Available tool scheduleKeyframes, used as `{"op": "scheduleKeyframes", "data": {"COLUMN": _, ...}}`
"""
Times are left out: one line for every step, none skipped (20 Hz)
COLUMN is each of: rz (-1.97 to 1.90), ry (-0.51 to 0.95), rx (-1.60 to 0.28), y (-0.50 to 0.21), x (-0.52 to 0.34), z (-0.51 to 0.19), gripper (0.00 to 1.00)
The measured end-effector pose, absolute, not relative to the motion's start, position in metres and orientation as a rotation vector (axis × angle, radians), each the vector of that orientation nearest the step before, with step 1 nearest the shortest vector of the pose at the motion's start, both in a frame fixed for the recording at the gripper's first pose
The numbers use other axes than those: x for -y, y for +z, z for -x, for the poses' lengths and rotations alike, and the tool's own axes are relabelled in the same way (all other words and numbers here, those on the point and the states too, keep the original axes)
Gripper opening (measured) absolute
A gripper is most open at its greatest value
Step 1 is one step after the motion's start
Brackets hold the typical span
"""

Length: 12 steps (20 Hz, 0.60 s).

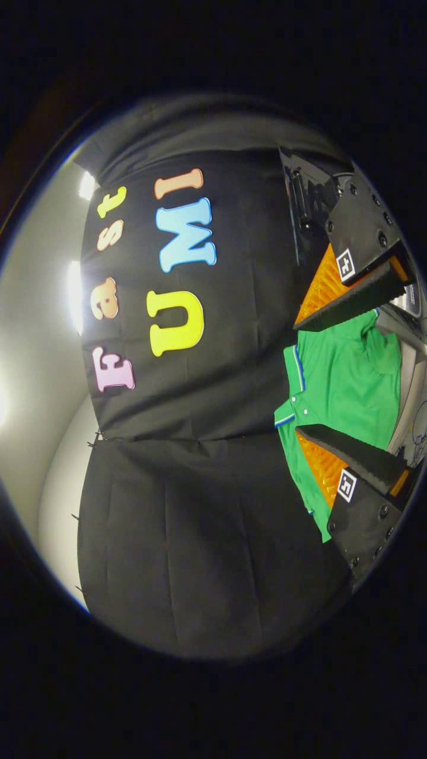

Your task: Put the clothes into the washing machine and then close the washing machine lid.

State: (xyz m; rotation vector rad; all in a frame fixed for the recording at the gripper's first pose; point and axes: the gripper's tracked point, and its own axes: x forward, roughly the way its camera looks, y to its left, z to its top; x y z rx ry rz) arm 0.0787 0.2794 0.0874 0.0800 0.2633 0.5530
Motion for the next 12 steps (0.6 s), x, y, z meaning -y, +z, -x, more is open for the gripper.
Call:
{"op": "scheduleKeyframes", "data": {"rz": -0.076, "ry": 0.562, "rx": -0.302, "y": 0.082, "x": -0.290, "z": -0.083, "gripper": 0.98}}
{"op": "scheduleKeyframes", "data": {"rz": -0.066, "ry": 0.569, "rx": -0.332, "y": 0.078, "x": -0.298, "z": -0.087, "gripper": 0.98}}
{"op": "scheduleKeyframes", "data": {"rz": -0.057, "ry": 0.570, "rx": -0.356, "y": 0.074, "x": -0.307, "z": -0.091, "gripper": 0.98}}
{"op": "scheduleKeyframes", "data": {"rz": -0.047, "ry": 0.563, "rx": -0.377, "y": 0.069, "x": -0.314, "z": -0.098, "gripper": 0.97}}
{"op": "scheduleKeyframes", "data": {"rz": -0.037, "ry": 0.558, "rx": -0.397, "y": 0.064, "x": -0.322, "z": -0.104, "gripper": 0.97}}
{"op": "scheduleKeyframes", "data": {"rz": -0.025, "ry": 0.556, "rx": -0.427, "y": 0.056, "x": -0.331, "z": -0.109, "gripper": 0.97}}
{"op": "scheduleKeyframes", "data": {"rz": -0.016, "ry": 0.558, "rx": -0.455, "y": 0.047, "x": -0.341, "z": -0.112, "gripper": 0.97}}
{"op": "scheduleKeyframes", "data": {"rz": -0.008, "ry": 0.565, "rx": -0.484, "y": 0.039, "x": -0.352, "z": -0.115, "gripper": 0.97}}
{"op": "scheduleKeyframes", "data": {"rz": 0.000, "ry": 0.572, "rx": -0.514, "y": 0.030, "x": -0.360, "z": -0.116, "gripper": 0.97}}
{"op": "scheduleKeyframes", "data": {"rz": 0.003, "ry": 0.580, "rx": -0.545, "y": 0.022, "x": -0.369, "z": -0.117, "gripper": 0.97}}
{"op": "scheduleKeyframes", "data": {"rz": 0.007, "ry": 0.578, "rx": -0.567, "y": 0.014, "x": -0.374, "z": -0.119, "gripper": 0.97}}
{"op": "scheduleKeyframes", "data": {"rz": 0.016, "ry": 0.576, "rx": -0.587, "y": 0.007, "x": -0.379, "z": -0.121, "gripper": 0.97}}
